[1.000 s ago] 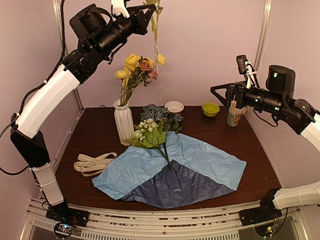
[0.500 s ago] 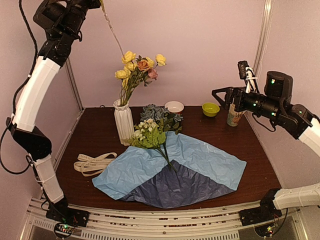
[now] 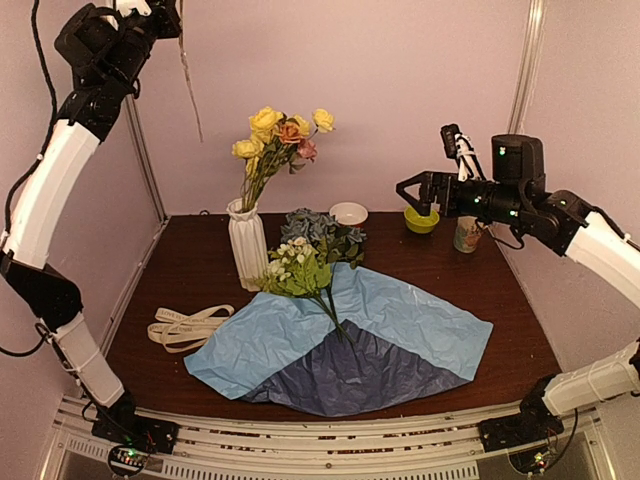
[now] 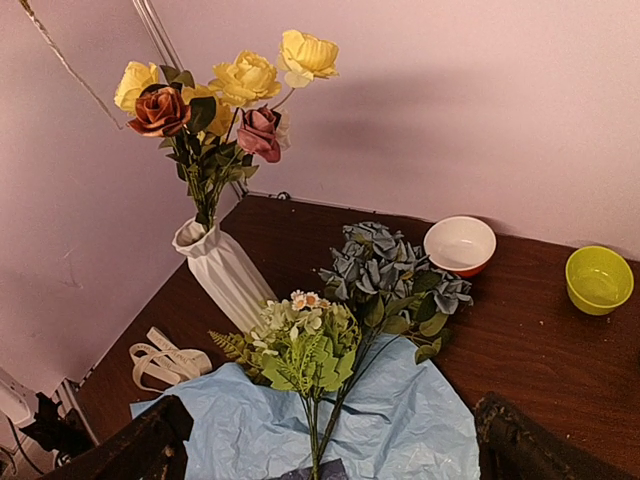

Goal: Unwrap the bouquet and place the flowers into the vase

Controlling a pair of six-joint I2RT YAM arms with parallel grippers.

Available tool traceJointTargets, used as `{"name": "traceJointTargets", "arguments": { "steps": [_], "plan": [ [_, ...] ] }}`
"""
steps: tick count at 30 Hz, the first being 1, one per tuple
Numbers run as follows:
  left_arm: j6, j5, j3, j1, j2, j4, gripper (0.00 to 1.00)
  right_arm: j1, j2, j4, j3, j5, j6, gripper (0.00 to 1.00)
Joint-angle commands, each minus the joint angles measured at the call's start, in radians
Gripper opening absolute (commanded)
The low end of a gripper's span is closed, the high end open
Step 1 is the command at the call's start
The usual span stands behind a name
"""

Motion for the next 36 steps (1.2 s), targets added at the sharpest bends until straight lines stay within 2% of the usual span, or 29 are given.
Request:
{"name": "traceJointTargets", "arguments": {
  "steps": [1,7,16,25,32,36],
  "plan": [
    [-0.084,0.089,-0.167,0.001,-0.093,0.033,0.00,0.002,0.003,0.024,0.023,-0.032,0.076,1.00],
    [-0.130,0.101,-0.388,0.001,-0.175,0.117,0.00,0.001,-0.027,0.074,-0.041,-0.026,0.111,1.00],
    [-0.222,0.144,-0.549,-0.002,-0.200,0.193,0.00,0.001,-0.034,0.090,-0.068,-0.014,0.108,1.00],
    [-0.252,0.149,-0.687,-0.002,-0.221,0.267,0.00,0.002,-0.030,0.075,-0.066,-0.008,0.068,1.00],
    [-0.251,0.161,-0.747,-0.001,-0.207,0.309,0.00,0.001,-0.011,0.068,-0.047,-0.016,0.043,1.00],
    [-0.241,0.151,-0.694,-0.001,-0.176,0.297,0.00,0.001,-0.006,0.063,-0.040,-0.017,0.036,1.00]
  ]
}}
